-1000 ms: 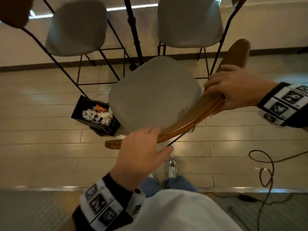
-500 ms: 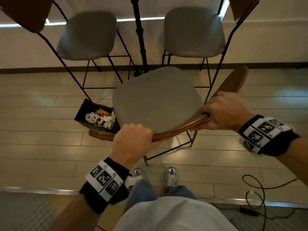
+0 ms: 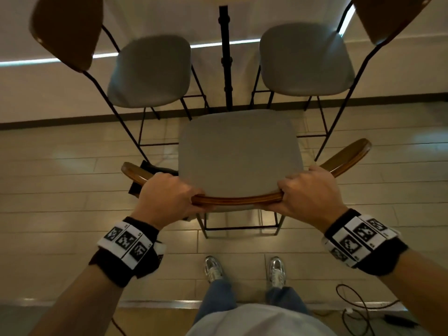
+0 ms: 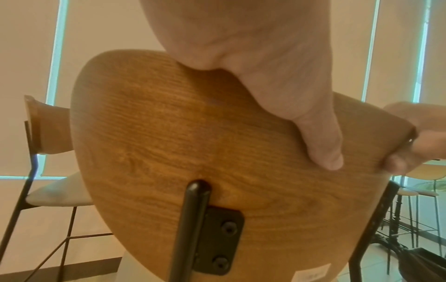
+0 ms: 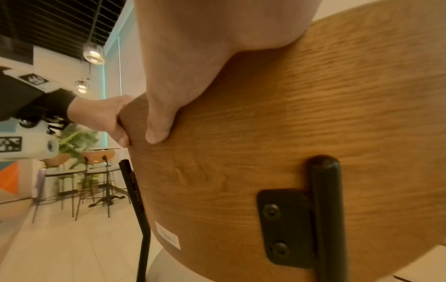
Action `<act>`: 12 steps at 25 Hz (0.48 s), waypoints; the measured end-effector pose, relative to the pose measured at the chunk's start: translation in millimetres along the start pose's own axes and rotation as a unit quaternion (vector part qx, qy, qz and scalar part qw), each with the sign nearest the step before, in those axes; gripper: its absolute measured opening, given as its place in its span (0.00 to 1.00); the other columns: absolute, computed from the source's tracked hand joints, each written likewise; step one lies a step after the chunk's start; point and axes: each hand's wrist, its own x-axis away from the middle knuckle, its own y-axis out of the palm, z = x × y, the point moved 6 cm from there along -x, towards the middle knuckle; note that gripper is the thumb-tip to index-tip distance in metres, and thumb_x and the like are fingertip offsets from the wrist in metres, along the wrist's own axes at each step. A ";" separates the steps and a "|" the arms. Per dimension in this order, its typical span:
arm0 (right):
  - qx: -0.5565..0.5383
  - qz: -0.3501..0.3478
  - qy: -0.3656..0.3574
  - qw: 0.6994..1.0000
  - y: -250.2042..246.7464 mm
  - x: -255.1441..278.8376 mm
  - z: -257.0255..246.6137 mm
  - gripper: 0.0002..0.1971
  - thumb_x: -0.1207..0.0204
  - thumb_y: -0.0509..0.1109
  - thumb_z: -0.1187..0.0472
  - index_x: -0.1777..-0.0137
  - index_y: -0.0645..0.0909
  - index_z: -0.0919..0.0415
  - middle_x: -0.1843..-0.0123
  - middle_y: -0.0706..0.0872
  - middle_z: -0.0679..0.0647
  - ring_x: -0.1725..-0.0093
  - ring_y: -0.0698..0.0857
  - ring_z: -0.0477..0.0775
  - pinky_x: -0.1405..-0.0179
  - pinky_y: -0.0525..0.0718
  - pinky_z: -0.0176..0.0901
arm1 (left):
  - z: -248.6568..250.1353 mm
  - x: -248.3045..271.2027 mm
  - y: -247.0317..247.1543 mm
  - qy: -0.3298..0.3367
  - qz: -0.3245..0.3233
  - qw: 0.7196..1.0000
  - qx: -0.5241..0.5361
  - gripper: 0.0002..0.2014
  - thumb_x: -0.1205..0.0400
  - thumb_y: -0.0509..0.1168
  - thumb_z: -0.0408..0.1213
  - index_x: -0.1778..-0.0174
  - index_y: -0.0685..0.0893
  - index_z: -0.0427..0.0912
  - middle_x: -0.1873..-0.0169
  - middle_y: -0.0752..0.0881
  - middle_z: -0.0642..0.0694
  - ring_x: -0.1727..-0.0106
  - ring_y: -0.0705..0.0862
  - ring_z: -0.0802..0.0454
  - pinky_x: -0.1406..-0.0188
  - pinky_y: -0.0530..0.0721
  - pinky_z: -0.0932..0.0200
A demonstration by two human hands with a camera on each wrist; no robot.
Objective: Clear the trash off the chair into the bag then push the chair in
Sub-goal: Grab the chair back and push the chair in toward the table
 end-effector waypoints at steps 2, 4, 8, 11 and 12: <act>-0.002 0.003 0.015 1.000 -0.4 -16.2 0.0 0.42 0.32 0.39 0.19 0.73 0.78 0.54 0.75 0.83 0.47 0.78 0.81 0.50 0.65 0.81 0.43 | -17.5 -6.9 3.5 0.014 -0.007 1.000 0.013 0.35 0.25 0.38 0.73 0.53 0.85 0.55 0.69 0.88 0.54 0.72 0.85 0.58 0.70 0.85 0.58; -0.004 0.015 0.027 1.000 -2.5 -28.4 2.8 0.43 0.33 0.38 0.19 0.73 0.78 0.54 0.75 0.82 0.48 0.78 0.81 0.51 0.66 0.83 0.44 | -27.6 -15.4 0.9 0.030 0.004 1.000 0.010 0.36 0.24 0.36 0.73 0.57 0.85 0.54 0.71 0.87 0.55 0.75 0.83 0.59 0.73 0.84 0.60; 0.002 0.029 0.037 0.999 -9.8 -54.5 4.0 0.42 0.33 0.39 0.19 0.75 0.77 0.55 0.77 0.80 0.49 0.80 0.77 0.50 0.72 0.80 0.41 | -48.6 -31.9 -9.3 0.048 0.026 0.998 0.012 0.30 0.24 0.46 0.70 0.61 0.86 0.53 0.74 0.84 0.56 0.79 0.77 0.60 0.78 0.77 0.65; 0.009 0.021 0.051 0.998 -16.7 -71.3 7.6 0.41 0.32 0.42 0.19 0.76 0.78 0.55 0.79 0.80 0.48 0.81 0.74 0.49 0.74 0.71 0.38 | -68.2 -44.7 -12.0 0.033 0.021 0.999 0.006 0.31 0.25 0.45 0.72 0.61 0.86 0.53 0.74 0.85 0.56 0.78 0.79 0.60 0.79 0.81 0.61; 0.001 0.032 0.048 0.998 -16.5 -72.6 7.1 0.41 0.32 0.43 0.19 0.76 0.78 0.55 0.79 0.80 0.48 0.81 0.74 0.48 0.74 0.71 0.38 | -70.3 -44.7 -9.8 0.033 0.017 0.999 0.011 0.32 0.26 0.44 0.73 0.61 0.86 0.53 0.73 0.85 0.56 0.77 0.80 0.59 0.77 0.82 0.60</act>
